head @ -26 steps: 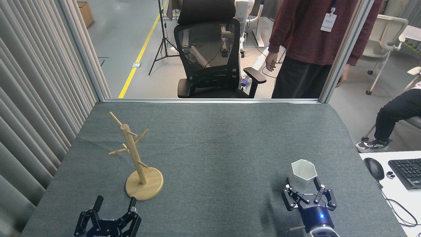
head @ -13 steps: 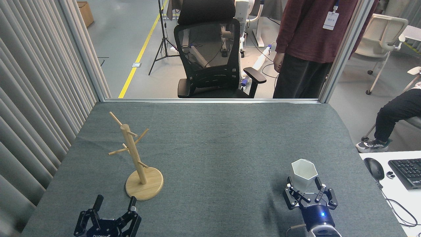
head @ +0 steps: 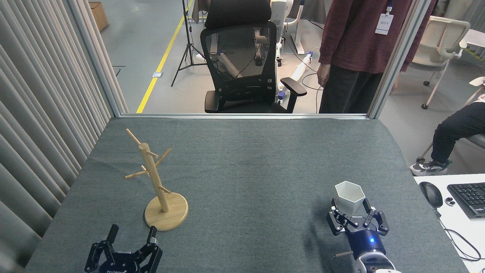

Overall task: Hang cup on storage rack
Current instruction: 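Lift the cup with the right gripper and carry it toward the left gripper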

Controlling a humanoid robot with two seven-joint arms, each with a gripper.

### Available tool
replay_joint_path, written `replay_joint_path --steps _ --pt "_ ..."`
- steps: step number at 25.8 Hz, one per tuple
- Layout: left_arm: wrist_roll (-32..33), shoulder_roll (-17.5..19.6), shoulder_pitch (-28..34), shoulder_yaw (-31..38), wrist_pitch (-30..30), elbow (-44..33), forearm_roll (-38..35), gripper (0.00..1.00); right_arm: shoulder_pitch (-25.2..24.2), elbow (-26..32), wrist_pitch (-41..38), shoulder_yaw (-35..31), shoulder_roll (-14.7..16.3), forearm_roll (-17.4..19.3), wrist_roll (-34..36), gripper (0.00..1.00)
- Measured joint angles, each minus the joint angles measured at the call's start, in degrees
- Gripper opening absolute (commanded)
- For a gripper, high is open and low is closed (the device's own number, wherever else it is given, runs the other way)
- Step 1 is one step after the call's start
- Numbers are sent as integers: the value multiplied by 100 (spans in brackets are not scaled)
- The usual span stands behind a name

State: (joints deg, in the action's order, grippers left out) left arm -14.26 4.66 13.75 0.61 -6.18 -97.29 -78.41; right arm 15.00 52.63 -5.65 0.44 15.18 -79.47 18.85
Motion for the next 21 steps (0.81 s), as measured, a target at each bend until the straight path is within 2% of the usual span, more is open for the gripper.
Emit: replay_joint_path --steps 8,10,11,13,18,21 --pt "-13 0 4 0 5 0 0 100 114 -204 -8 -2 73 21 22 99" --pt "-18 0 3 0 5 0 0 100 155 -270 -8 7 63 -3 57 92" --pt "-18 0 2 0 5 0 0 100 177 -298 -8 13 51 -17 80 80" --pt "-19 0 -1 0 5 0 1 100 201 -335 -7 29 31 -35 93 69" --pt "-23 0 -2 -5 5 -5 -15 100 193 -313 0 98 13 -48 209 67" --pt "-54 4 -30 -6 15 -12 -36 100 138 -83 2 114 0 -32 256 67"
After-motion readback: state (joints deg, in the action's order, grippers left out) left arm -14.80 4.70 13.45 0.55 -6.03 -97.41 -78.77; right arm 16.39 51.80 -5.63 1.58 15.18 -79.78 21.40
